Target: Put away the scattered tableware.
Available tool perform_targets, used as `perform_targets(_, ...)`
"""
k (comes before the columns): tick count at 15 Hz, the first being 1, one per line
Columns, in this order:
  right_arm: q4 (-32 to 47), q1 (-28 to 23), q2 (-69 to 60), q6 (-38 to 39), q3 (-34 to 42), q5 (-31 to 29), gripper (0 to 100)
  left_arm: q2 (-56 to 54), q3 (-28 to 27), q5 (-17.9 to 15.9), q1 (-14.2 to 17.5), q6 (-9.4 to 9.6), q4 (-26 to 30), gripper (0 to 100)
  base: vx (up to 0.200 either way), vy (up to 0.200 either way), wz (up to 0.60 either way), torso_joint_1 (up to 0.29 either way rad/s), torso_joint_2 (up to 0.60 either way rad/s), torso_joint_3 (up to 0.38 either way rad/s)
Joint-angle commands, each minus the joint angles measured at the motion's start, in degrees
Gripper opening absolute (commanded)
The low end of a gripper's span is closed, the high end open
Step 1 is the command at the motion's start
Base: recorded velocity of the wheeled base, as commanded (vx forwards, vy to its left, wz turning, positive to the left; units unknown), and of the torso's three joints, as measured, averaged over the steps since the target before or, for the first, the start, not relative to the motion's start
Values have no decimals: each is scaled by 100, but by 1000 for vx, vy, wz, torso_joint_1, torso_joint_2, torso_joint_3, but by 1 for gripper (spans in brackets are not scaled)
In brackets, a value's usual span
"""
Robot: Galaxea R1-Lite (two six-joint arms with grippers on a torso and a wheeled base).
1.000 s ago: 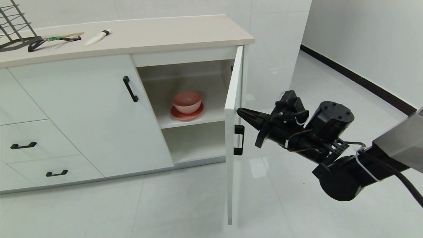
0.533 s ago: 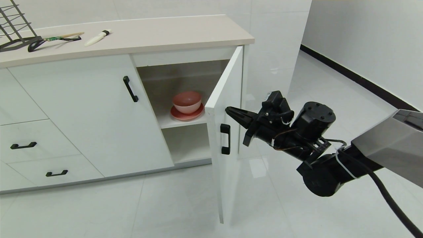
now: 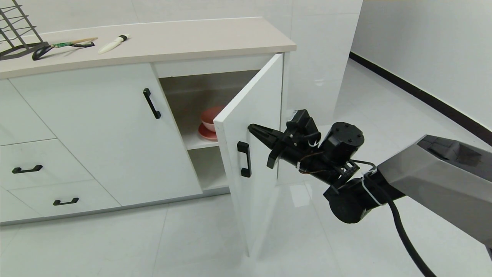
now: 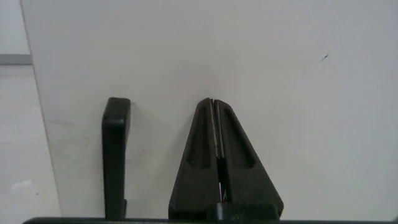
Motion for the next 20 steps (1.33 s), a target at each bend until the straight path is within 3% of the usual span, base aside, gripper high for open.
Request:
perform_targets(1, 1, 39, 295, 4, -286, -8, 0, 9, -2, -6, -2, -1, -1, 100, 0, 0, 0, 0, 0, 0)
perform_targets(9, -8, 223, 937, 153, -1174, -17, 0, 9, -2, -6, -2, -1, -1, 100, 0, 0, 0, 0, 0, 0)
perform_targets(14, -8, 188, 901, 206, -1138, -175, 0, 9, -2, -6, -2, -1, -1, 100, 0, 0, 0, 0, 0, 0)
perform_targets(17, -17, 109, 506, 197, -620, -184, 0, 9, -2, -6, -2, 8, -1, 100, 0, 0, 0, 0, 0, 0)
perform_targets(20, -26, -76, -294, 171, 593, -175, 0, 9, -2, 3, -2, 8, -1, 100, 0, 0, 0, 0, 0, 0)
